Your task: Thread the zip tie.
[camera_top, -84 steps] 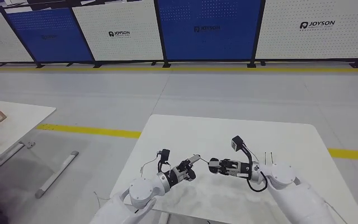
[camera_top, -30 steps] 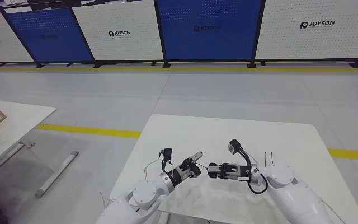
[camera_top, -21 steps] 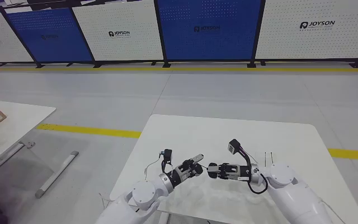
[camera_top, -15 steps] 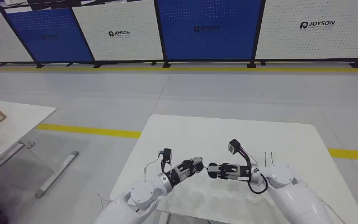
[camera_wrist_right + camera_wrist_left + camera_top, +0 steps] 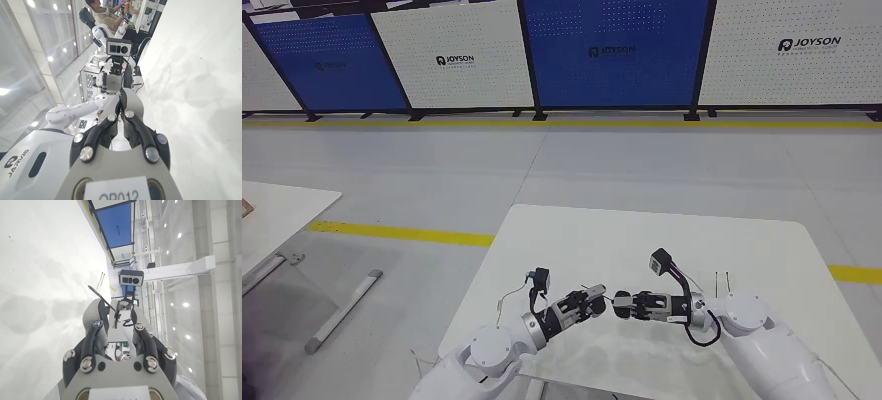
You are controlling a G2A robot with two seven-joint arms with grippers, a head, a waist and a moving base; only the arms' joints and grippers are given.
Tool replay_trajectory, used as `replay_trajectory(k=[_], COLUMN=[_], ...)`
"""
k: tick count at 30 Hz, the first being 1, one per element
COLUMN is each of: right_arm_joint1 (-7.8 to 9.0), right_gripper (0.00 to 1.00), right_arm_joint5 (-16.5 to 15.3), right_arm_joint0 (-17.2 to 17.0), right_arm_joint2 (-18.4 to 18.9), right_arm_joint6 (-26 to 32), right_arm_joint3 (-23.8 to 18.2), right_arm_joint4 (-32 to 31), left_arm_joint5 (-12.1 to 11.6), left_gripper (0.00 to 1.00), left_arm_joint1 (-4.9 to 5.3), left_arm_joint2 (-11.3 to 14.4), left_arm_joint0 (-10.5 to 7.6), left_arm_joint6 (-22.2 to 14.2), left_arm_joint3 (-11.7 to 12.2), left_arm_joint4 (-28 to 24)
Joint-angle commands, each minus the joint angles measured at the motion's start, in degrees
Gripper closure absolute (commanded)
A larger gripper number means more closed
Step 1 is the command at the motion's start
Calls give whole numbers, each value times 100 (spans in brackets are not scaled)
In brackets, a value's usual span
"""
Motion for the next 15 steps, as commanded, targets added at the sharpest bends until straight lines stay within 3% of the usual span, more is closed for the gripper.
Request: replay_trajectory(k=[1,10,15], right_arm_joint1=[0,0,0], right_gripper=[100,100,100], right_arm_joint5=[0,0,0], right_arm_joint0=[0,0,0], right_arm_joint2=[0,0,0], right_arm_joint6=[0,0,0], right_arm_joint3=[0,0,0], right_arm_joint4=[0,0,0], left_arm_joint5=[-16,-96,-112], left_gripper=[79,97,100], left_arm_joint1=[-4,-18,-25], left_arm_joint2=[-4,7,2], left_arm_joint0=[2,10,21], left_arm_joint6=[-4,-31,-36], left_arm_joint3=[5,31,27], left_arm_joint4=[4,119,156])
